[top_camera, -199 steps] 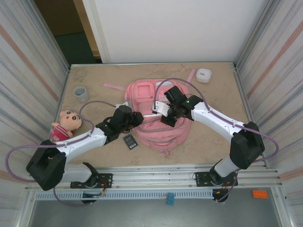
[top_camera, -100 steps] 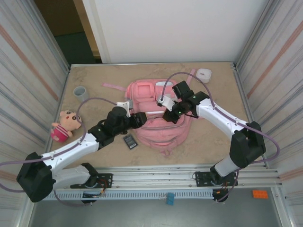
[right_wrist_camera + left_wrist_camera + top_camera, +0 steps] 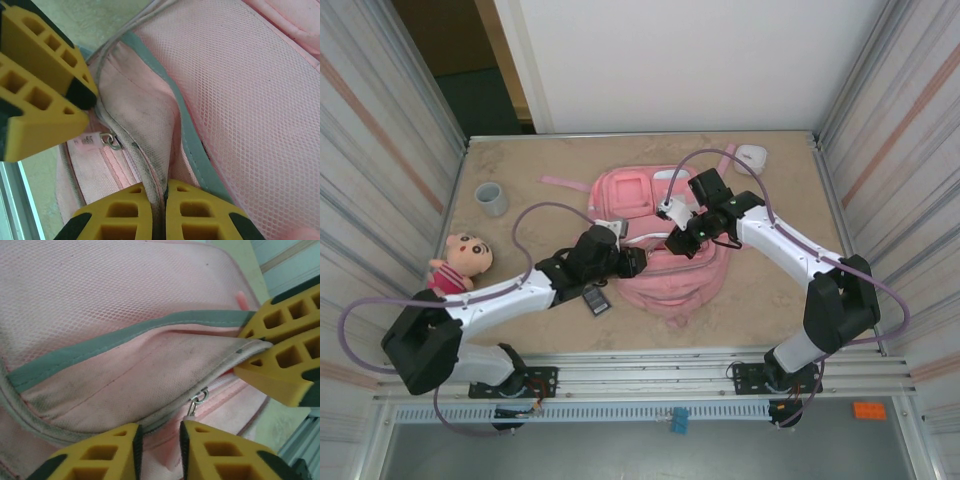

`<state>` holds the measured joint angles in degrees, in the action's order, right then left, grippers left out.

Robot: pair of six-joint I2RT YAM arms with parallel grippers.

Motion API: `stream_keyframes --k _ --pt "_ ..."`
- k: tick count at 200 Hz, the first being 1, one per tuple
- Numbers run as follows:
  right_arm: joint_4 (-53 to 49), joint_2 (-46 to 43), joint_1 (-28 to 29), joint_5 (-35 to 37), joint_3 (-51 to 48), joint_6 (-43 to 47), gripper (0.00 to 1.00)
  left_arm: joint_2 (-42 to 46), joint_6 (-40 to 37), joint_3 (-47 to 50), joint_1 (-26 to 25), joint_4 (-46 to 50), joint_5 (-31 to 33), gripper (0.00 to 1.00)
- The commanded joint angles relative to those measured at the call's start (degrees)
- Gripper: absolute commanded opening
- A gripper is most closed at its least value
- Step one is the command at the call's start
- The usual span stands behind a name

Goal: Pack the student bag

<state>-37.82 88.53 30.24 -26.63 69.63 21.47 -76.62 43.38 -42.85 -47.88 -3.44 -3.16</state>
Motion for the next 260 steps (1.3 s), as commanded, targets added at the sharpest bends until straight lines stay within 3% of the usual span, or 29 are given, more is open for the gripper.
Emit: stream_keyframes --k 1,29,61,74,90,109,147,180,205,230,260 --pt "1.55 -0.38 0.58 -6.95 3.32 -2.40 0.00 -1.56 -0.04 -2.93 -0.99 -1.03 -0.52 0.14" --pt "-0.59 -1.03 -0.52 -7.15 3.85 -1.04 0.00 1.14 -0.94 -2.62 -0.58 4.96 3.97 0.05" --pt "-3.51 -1.56 -2.05 -7.36 4.50 1.06 0.00 7.00 -2.72 0.72 1.61 7.87 4.54 0.03" --pt "-4.46 -1.21 -2.44 -8.74 5.18 1.22 0.00 8.55 -4.44 2.85 1.69 3.32 1.54 0.09" --pt "-5.85 -0.09 -2.47 -11.26 6.54 1.30 0.00 8.49 -5.15 4.02 1.63 -2.18 -2.68 0.25" --pt "-7.08 1.38 -2.37 -13.02 8.26 0.06 0.00 6.76 -5.12 2.14 0.75 -0.71 -3.75 0.41" --pt "-7.26 2.82 -2.29 -14.65 9.73 -1.69 0.00 2.72 -5.00 0.29 -1.07 -1.74 -4.13 0.51" --pt "-7.25 3.09 -2.28 -15.21 9.92 -2.05 0.00 -1.74 -4.70 -2.52 -1.26 -4.30 -4.76 0.42" --pt "-7.35 2.74 -2.58 -15.77 10.00 -2.89 0.00 -3.84 -4.78 -4.76 -1.32 -1.86 -4.01 0.23" --pt "-7.29 2.12 -4.50 -18.97 10.00 -3.63 0.00 -2.19 -4.79 -4.67 -1.26 2.03 -1.67 0.13" --pt "-10.32 1.81 -5.80 -16.29 10.76 -0.37 0.00 2.97 -4.45 -1.06 -1.17 5.88 3.24 0.06"
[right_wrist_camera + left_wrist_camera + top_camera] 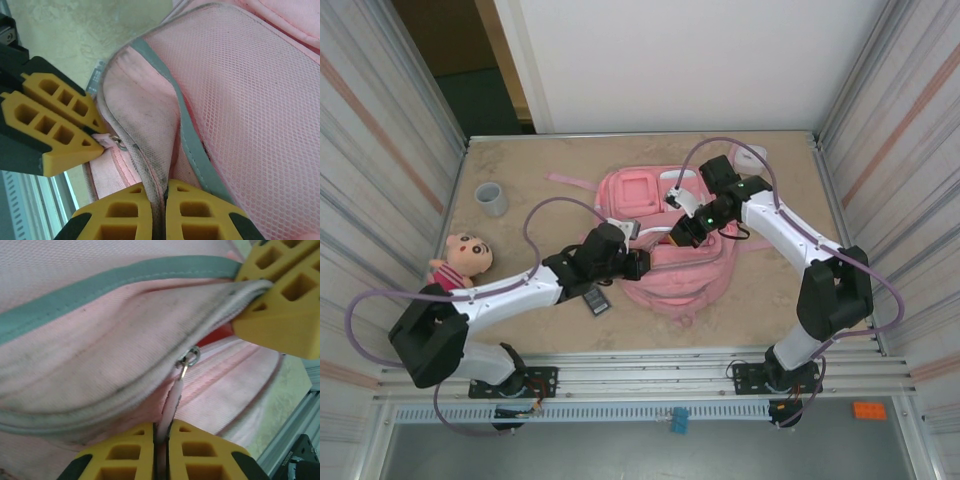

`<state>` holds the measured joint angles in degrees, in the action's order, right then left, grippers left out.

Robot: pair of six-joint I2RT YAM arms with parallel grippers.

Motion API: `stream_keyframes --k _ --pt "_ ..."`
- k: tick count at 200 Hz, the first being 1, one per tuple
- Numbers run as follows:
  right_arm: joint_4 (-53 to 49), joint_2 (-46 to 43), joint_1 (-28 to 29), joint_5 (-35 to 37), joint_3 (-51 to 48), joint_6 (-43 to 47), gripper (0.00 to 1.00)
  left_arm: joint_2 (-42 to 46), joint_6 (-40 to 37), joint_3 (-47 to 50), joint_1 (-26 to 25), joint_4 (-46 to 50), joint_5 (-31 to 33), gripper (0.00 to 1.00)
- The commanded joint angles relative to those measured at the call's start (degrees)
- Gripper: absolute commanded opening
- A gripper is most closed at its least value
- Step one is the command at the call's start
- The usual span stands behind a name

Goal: Pack the student bag

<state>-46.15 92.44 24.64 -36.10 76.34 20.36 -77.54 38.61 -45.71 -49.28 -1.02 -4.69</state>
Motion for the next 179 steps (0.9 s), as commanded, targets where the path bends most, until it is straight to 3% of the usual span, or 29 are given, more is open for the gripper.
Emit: stream_keyframes --k 1,60,98,127,162,179 --pt "-2.13 -2.10 -0.21 -6.68 4.11 0.83 0.00 4.15 0.32 1.92 0.27 3.55 4.82 0.06" --pt "-8.55 -0.90 -0.25 -3.19 7.66 6.50 0.00 13.04 -3.21 6.15 2.61 8.98 7.47 0.05" --pt "-12.97 -2.99 -0.30 -5.21 9.66 14.89 0.00 17.00 -2.84 9.42 9.75 11.91 8.13 0.06" --pt "-15.04 -2.97 -0.30 -1.18 11.98 18.52 0.00 17.57 -4.14 9.52 15.87 11.71 6.01 0.08" --pt "-12.29 -1.75 -0.39 -0.63 13.98 13.82 0.00 16.42 -0.52 5.93 19.49 16.24 4.28 0.27" --pt "-9.03 -1.78 -0.45 -2.54 13.54 7.69 0.00 17.59 6.07 4.85 19.55 20.58 4.16 0.42"
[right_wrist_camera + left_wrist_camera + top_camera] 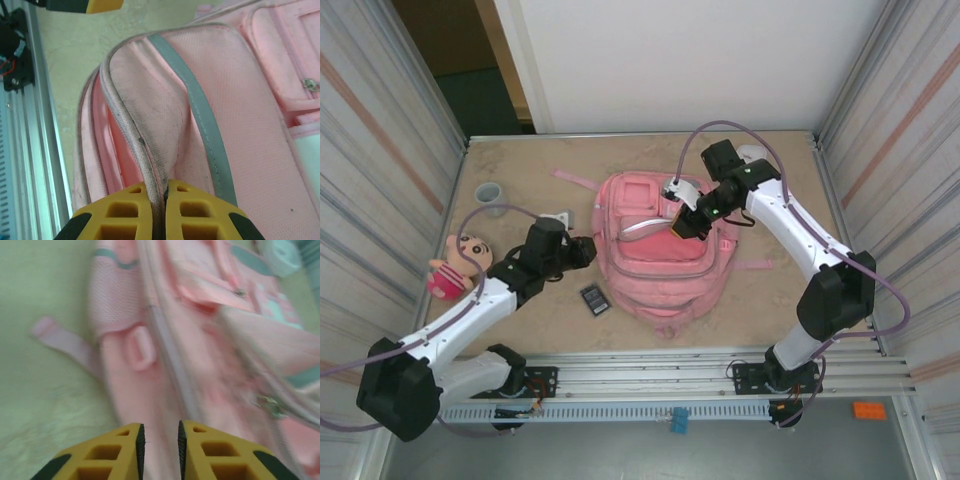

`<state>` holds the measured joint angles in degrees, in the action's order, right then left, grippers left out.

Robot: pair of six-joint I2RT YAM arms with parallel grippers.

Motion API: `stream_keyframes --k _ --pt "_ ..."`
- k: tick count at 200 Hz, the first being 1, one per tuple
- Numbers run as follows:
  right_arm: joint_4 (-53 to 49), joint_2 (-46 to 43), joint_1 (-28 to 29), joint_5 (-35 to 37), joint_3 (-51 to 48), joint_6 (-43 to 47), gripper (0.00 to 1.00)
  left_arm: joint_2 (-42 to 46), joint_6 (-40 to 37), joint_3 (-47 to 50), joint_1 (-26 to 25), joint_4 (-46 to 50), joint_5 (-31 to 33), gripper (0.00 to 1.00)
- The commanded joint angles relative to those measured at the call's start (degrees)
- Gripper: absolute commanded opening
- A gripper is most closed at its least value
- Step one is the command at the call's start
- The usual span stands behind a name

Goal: Pack the student bag

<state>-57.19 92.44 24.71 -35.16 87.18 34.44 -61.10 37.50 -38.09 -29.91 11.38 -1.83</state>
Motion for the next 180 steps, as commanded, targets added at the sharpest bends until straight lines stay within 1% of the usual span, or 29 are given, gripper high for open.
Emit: stream_keyframes --k 1,15,35,45,67,83,107,128,144,162,180 --pt "2.18 -1.81 -0.53 -3.71 2.59 -6.66 0.00 1.29 7.65 -2.78 0.19 8.42 1.25 0.43" --pt "5.03 -2.09 -0.45 -5.99 1.37 -10.51 0.00 3.26 14.79 -2.65 0.09 12.04 0.69 0.53" --pt "10.54 -2.91 -0.32 -7.47 -1.59 -17.38 0.00 6.48 27.74 -1.40 -1.17 17.04 0.49 0.62" --pt "12.75 -3.43 -0.28 -7.29 -2.73 -20.65 0.00 7.90 33.66 -0.95 -2.74 19.84 1.67 0.65" --pt "19.27 -4.71 0.23 -2.51 -5.85 -30.86 0.00 8.49 39.31 -1.32 -6.03 25.17 5.42 0.69" --pt "21.47 -5.55 0.58 -0.17 -7.11 -35.01 0.00 6.18 42.29 -2.38 -7.29 28.70 6.29 0.70" --pt "20.99 -5.90 0.96 2.03 -7.20 -37.15 0.00 0.54 44.55 -5.00 -8.47 32.72 5.58 0.70" --pt "20.98 -6.08 1.46 2.10 -8.04 -37.08 0.00 -5.66 44.12 -8.66 -9.02 35.56 5.53 0.70" --pt "21.06 -6.06 1.92 2.23 -8.86 -36.80 0.00 -10.76 41.85 -12.04 -9.04 37.60 5.66 0.71" --pt "21.14 -5.72 2.59 2.89 -9.41 -37.38 0.00 -15.82 38.16 -15.18 -9.03 37.59 5.80 0.74" --pt "20.74 -5.62 3.13 2.57 -9.99 -37.51 0.00 -19.47 37.29 -15.91 -8.89 36.41 5.52 0.75"
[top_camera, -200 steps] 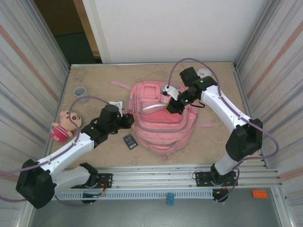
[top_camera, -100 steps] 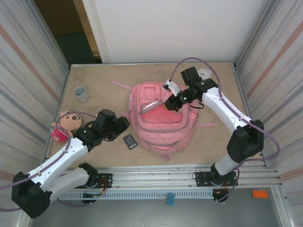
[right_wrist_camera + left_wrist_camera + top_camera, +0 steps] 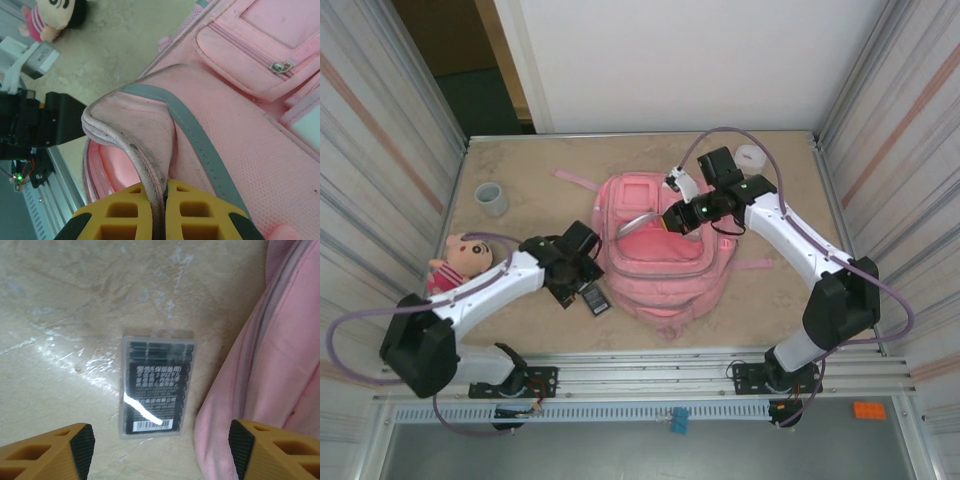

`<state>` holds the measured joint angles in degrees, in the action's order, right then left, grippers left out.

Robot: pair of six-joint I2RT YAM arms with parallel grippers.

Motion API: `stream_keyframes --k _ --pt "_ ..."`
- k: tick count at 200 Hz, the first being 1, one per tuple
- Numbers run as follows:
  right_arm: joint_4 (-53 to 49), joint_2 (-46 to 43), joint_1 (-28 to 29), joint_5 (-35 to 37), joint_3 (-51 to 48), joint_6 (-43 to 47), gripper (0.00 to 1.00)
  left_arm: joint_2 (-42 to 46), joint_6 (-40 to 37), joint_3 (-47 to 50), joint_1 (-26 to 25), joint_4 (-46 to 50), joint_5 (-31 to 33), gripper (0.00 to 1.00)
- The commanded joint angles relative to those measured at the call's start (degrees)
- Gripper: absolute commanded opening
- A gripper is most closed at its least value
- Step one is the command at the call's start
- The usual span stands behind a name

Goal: Pack the student bag

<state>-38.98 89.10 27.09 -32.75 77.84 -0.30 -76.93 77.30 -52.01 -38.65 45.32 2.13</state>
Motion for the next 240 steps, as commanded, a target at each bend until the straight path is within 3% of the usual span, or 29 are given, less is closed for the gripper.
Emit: stream_keyframes --k 1,46,126,183,240 --pt "2.48 -2.31 0.76 0.16 -0.66 -2.78 0.00 -3.83 -2.51 -1.97 -0.13 2.44 1.43 0.75" --pt "0.88 -6.58 -0.67 4.38 -3.61 -3.32 0.00 -8.98 -2.31 -1.48 0.09 0.99 0.48 0.76" --pt "4.53 -11.87 -2.66 5.11 -9.13 -5.36 0.00 -17.02 -3.66 -3.20 0.33 -3.17 -3.12 0.78" --pt "4.70 -14.46 -3.98 5.68 -10.86 -5.68 0.00 -18.10 -0.73 -0.62 0.33 -4.23 -4.48 0.58" --pt "8.75 -15.26 -4.03 3.43 -12.78 -7.18 0.00 -7.94 5.15 3.66 0.07 -2.32 -2.73 0.46"
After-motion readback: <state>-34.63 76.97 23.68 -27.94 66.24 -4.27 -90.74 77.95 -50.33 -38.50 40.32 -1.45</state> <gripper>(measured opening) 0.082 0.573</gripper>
